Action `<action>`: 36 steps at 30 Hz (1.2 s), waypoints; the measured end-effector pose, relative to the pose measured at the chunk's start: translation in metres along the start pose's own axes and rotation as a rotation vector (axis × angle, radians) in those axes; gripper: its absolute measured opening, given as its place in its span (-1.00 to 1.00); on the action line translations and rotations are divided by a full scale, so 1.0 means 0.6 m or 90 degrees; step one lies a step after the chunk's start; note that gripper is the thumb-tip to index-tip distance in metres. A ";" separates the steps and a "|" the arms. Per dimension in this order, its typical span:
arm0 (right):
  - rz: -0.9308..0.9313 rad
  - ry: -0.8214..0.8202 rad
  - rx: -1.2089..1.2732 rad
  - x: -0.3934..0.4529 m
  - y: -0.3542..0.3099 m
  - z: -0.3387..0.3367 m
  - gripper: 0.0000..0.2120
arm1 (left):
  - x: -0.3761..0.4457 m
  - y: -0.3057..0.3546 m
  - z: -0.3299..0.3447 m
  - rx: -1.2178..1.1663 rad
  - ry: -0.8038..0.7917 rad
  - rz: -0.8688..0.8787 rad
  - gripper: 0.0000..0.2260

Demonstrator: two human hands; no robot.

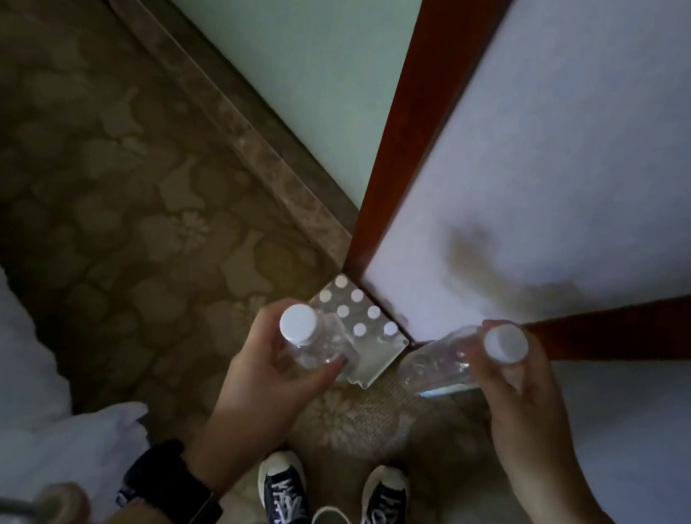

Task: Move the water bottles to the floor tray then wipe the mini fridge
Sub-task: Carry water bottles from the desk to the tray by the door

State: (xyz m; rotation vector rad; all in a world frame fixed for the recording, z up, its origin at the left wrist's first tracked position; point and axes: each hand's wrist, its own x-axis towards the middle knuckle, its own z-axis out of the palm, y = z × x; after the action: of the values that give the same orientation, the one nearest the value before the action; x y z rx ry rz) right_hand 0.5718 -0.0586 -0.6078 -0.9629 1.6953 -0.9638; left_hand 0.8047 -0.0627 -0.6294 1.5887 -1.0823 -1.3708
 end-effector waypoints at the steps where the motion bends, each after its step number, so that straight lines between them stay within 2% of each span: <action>1: 0.005 0.002 0.000 0.017 0.039 0.007 -0.79 | 0.012 -0.039 0.011 0.008 -0.003 -0.015 -0.53; 7: 0.027 -0.019 -0.020 0.134 0.349 0.089 -0.81 | 0.106 -0.343 0.112 0.063 0.002 -0.073 -0.58; 11: 0.036 -0.043 -0.031 0.208 0.546 0.147 -0.75 | 0.170 -0.537 0.177 0.098 0.022 -0.077 -0.52; 18: 0.033 -0.063 -0.104 0.316 0.773 0.214 -0.72 | 0.254 -0.763 0.262 0.104 0.039 -0.046 -0.45; 25: 0.041 -0.038 -0.108 0.341 0.857 0.229 -0.66 | 0.268 -0.858 0.315 0.208 0.062 -0.027 -0.48; 30: 0.059 -0.025 -0.084 0.340 0.859 0.239 -0.49 | 0.272 -0.861 0.330 0.237 0.090 -0.078 -0.47; 36: 0.109 -0.001 -0.103 0.333 0.867 0.236 -0.44 | 0.280 -0.852 0.346 0.311 0.142 -0.100 -0.40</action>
State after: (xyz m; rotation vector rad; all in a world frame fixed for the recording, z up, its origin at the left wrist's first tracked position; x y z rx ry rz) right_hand 0.5623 -0.0645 -1.1823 -0.9048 1.8426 -0.7230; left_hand 0.6709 -0.0445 -1.1902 2.1608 -1.2362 -1.0361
